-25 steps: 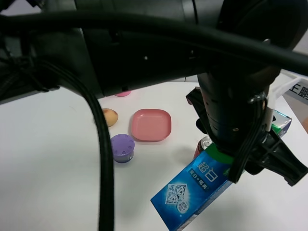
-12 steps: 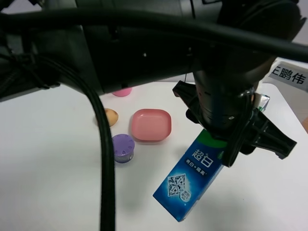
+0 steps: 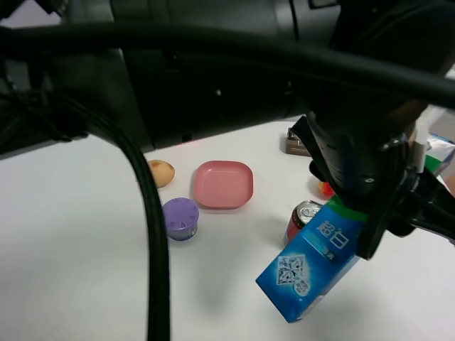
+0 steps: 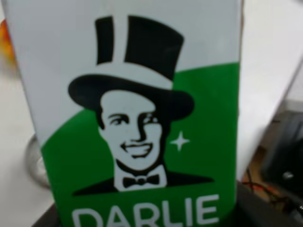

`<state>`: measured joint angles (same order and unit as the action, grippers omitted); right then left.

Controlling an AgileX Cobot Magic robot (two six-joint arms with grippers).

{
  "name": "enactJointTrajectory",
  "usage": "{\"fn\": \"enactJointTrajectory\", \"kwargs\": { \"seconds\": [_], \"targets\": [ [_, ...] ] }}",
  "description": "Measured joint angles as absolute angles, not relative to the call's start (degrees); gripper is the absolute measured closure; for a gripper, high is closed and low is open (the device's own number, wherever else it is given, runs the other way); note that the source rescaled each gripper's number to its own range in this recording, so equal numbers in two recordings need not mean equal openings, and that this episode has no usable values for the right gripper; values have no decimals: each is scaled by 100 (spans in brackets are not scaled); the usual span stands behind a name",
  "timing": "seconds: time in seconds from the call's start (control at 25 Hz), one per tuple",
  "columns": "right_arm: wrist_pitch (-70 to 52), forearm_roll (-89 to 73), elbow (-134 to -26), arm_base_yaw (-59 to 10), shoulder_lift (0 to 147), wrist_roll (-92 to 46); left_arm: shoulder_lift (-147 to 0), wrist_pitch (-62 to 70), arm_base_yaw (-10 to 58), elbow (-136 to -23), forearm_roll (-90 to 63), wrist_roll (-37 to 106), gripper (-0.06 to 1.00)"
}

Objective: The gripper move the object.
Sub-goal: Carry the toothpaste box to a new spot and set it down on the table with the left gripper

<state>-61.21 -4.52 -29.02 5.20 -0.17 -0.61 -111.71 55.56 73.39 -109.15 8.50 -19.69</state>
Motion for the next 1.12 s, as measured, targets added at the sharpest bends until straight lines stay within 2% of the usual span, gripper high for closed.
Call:
{"fn": "enactJointTrajectory", "kwargs": {
  "seconds": [0.48, 1.12],
  "targets": [
    [-6121, -452, -2902, 520, -17, -61, -11949, 6346, 7373, -10919, 1123, -1969, 94],
    [-6226, -408, -2902, 520, -17, -72, -12457, 6127, 7385, -10919, 1287, -2080, 94]
  ]
}}
